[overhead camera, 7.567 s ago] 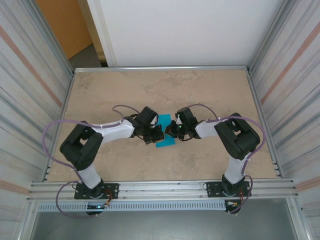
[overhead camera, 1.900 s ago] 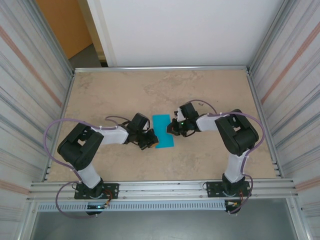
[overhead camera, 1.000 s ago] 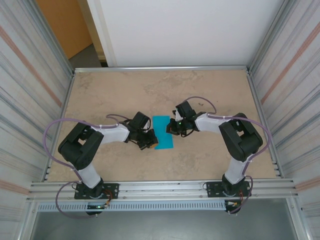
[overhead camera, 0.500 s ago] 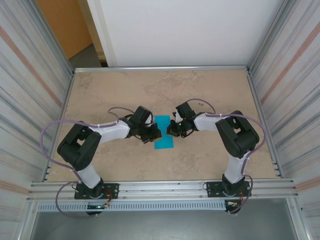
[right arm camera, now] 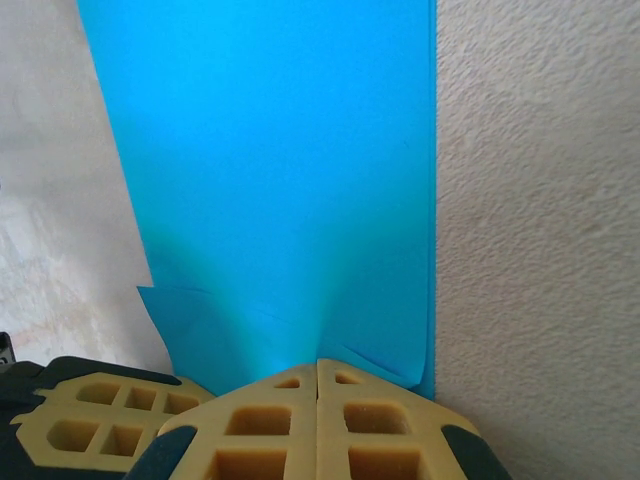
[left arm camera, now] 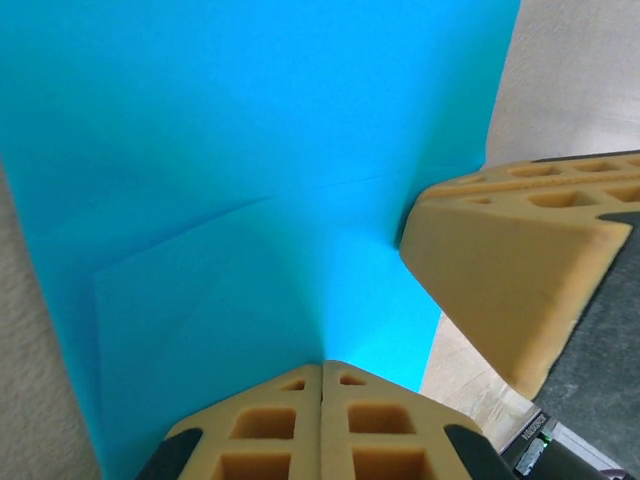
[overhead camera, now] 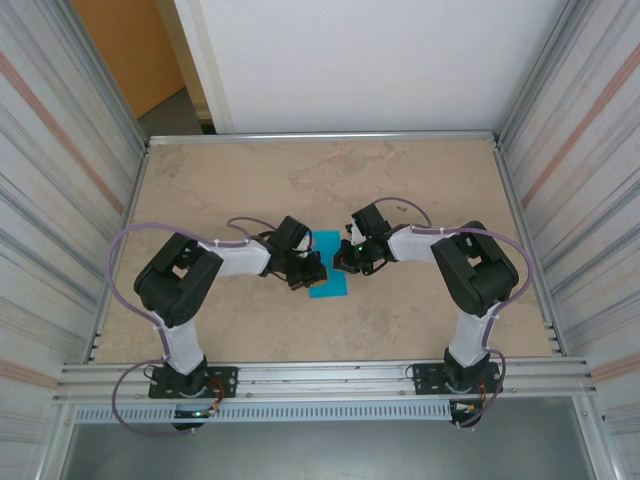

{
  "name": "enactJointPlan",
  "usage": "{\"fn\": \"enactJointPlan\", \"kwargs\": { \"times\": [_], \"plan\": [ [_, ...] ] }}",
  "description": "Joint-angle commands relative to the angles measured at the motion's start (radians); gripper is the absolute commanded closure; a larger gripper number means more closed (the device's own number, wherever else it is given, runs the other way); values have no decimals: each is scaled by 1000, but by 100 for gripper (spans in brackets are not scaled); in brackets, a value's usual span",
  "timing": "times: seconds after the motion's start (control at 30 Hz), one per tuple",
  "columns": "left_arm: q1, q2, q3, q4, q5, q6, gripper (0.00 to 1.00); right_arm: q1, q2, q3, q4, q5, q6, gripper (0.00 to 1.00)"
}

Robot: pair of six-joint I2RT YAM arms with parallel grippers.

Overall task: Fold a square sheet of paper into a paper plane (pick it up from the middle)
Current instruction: Fold the triangle a second time at the center of the table.

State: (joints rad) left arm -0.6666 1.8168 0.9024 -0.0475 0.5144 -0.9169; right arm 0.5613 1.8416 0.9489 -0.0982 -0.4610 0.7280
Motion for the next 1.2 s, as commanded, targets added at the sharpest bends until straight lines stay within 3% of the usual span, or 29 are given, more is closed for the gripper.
{"fn": "enactJointPlan", "kwargs": {
  "times": [0.0, 0.3, 0.47, 0.57, 0.7, 0.83, 1.17],
  "plan": [
    [8, -35, -92, -63, 9, 11, 96, -19, 45, -29, -105, 88, -1, 97],
    [-4, -240, -329, 16, -15, -85, 89, -35, 50, -20, -89, 40, -12, 97],
    [-4, -391, -303, -74, -87, -65, 85, -28, -8, 17, -96, -14, -8, 95],
    [-1, -429, -243, -96, -113, -45, 81, -21, -80, 52, -103, -34, 20, 88],
    [0, -411, -199, -28, -120, -62, 75, -29, -180, 64, -104, -11, 95, 66],
    [7, -339, -139, 35, -94, -63, 71, -49, -236, 22, -90, 22, 163, 56],
    [83, -91, 10, 57, 12, -50, 71, -66, -257, -69, -45, 55, 247, 53]
  ]
}}
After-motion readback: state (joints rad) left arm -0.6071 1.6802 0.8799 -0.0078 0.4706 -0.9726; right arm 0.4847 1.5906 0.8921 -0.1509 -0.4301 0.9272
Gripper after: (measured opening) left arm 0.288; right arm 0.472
